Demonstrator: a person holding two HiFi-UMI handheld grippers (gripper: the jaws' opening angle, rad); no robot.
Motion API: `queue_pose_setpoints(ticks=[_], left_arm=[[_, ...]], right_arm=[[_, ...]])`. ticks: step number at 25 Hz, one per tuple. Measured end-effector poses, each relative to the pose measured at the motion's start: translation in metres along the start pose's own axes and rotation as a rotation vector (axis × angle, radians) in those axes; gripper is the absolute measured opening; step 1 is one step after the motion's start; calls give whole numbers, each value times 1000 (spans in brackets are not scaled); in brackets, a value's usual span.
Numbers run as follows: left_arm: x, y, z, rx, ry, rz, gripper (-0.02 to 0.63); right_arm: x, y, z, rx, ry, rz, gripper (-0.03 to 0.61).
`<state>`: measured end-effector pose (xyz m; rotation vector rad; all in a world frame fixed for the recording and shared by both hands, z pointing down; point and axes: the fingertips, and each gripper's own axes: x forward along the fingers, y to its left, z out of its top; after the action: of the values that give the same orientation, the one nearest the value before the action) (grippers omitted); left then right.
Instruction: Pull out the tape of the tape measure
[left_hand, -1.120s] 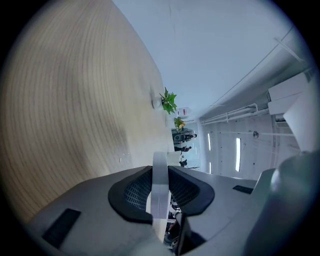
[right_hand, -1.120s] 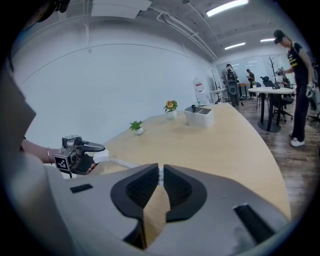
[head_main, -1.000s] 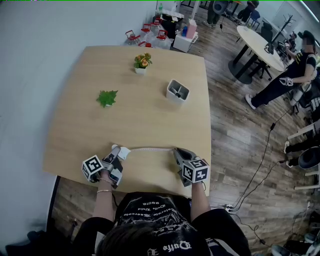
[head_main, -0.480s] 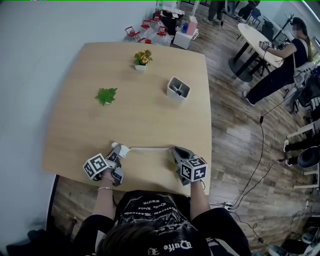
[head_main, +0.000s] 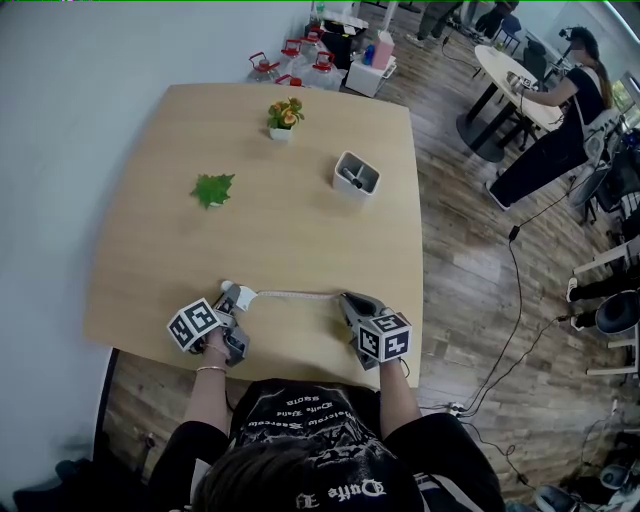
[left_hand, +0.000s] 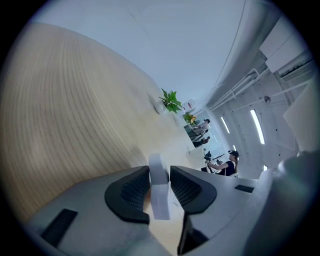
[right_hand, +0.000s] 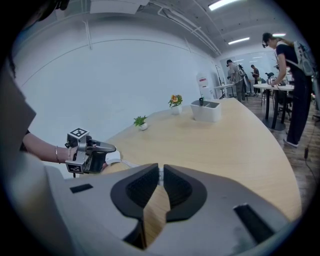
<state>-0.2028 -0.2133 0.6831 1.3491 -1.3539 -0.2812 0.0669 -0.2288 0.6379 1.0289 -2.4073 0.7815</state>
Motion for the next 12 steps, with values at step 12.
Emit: queue_pose_setpoints(ticks=[12], left_arm=[[-21,16,20,218,-96,219,380]], right_arm=[[7,0,5,-2,1,-13,40]])
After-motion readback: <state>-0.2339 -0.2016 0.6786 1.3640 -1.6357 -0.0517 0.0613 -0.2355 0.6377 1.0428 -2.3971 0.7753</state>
